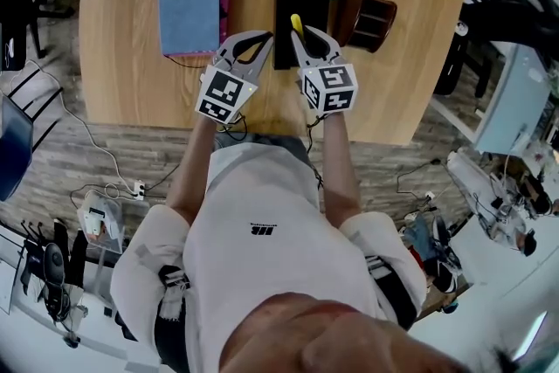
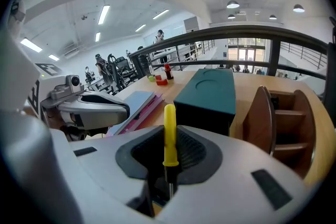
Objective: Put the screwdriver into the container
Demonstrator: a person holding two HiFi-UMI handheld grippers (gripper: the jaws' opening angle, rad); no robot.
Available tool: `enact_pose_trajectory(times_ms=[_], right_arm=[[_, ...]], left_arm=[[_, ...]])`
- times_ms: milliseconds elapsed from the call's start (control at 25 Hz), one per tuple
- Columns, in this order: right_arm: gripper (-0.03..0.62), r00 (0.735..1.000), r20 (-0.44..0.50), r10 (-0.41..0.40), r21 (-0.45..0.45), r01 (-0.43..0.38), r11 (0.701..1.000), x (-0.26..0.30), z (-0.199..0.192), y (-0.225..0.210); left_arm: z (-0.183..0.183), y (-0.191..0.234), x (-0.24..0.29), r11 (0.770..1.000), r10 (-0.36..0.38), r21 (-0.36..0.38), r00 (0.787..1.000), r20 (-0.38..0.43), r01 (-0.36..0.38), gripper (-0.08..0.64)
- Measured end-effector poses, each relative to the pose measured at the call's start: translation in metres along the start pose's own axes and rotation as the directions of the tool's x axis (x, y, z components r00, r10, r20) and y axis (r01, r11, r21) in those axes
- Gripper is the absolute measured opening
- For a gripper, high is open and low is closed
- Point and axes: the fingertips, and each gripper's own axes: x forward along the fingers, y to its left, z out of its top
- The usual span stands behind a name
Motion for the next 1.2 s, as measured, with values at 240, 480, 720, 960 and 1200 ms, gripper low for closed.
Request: enact_pose_trajectory(times_ms=[240, 480, 720, 960, 1200], right_arm=[[0.061, 0.997, -0.072, -0.001, -0.008, 0.001, 1.000, 0.019, -0.013, -0.006], [0.062, 0.995, -0.102, 0.000, -0.004, -0.001, 1.000, 0.031, -0.021, -0.010], [0.063, 0.991, -0.133, 0.007, 0.004, -0.007, 1.000, 0.042, -0.029, -0.010], [0.063, 0.987, -0.160, 0.002, 0.011, -0.001, 1.000, 0.051, -0.037, -0.014], [0.063, 0.981, -0.192, 0.000, 0.013, 0.003, 1.000, 0.059, -0.047, -0.016]], left_arm=[[-0.016, 0.004, 0.003, 1.000, -0.006, -0.018, 1.000, -0.023, 0.006, 0.009], [-0.028, 0.006, 0.007, 0.999, -0.013, -0.032, 0.999, -0.038, 0.012, 0.009], [-0.036, 0.010, 0.009, 0.999, -0.017, -0.044, 0.999, -0.049, 0.015, 0.009], [-0.043, 0.012, 0.013, 0.998, -0.019, -0.053, 0.998, -0.057, 0.016, 0.009], [-0.051, 0.012, 0.013, 0.998, -0.017, -0.064, 0.998, -0.069, 0.013, 0.009]])
